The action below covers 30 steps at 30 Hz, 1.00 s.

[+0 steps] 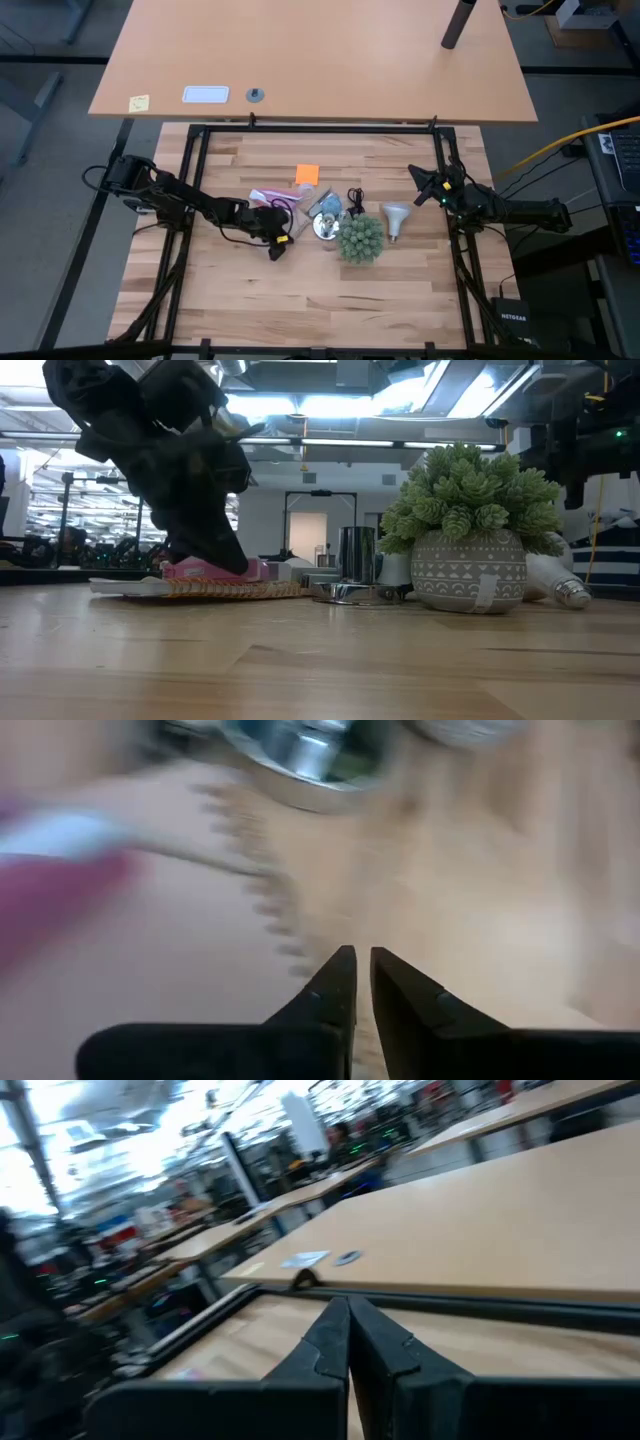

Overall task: Screw lightbulb
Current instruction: Move the light brown notebook to the top left of the table

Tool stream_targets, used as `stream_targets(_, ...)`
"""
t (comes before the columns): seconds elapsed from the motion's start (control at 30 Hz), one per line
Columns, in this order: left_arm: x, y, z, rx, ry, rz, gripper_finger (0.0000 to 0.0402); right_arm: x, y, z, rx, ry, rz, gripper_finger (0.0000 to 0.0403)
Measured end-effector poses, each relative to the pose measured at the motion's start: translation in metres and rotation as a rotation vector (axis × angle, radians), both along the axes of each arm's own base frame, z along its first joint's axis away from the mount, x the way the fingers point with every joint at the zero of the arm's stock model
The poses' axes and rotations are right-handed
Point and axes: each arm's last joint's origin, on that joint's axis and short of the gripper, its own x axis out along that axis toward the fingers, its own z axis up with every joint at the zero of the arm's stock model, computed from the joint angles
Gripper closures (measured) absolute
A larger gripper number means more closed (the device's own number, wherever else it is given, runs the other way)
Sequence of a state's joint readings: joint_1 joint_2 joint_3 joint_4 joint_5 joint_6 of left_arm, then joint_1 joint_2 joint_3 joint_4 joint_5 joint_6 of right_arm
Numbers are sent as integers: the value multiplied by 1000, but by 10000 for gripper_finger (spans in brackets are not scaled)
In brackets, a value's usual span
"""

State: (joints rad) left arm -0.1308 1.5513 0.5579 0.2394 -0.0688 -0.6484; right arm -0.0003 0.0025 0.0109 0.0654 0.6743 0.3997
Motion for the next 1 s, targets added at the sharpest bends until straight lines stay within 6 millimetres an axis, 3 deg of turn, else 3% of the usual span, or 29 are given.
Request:
stream_targets(0.2, -3, 24, -5, 194, 68, 155, 400, 2, 1, -1, 14, 4, 52, 397)
stream_targets(0.37, -3, 51, -15, 248, 134, 241, 397, 5, 1, -4, 15, 41, 52, 397)
stream_targets(0.63, -1, 91, -25, 363, 149, 263, 398, 8, 1, -9, 17, 101, 52, 397)
stream_targets(1.0, -23, 166, -22, 484, 172, 440, 397, 10, 1, -11, 18, 127, 51, 397)
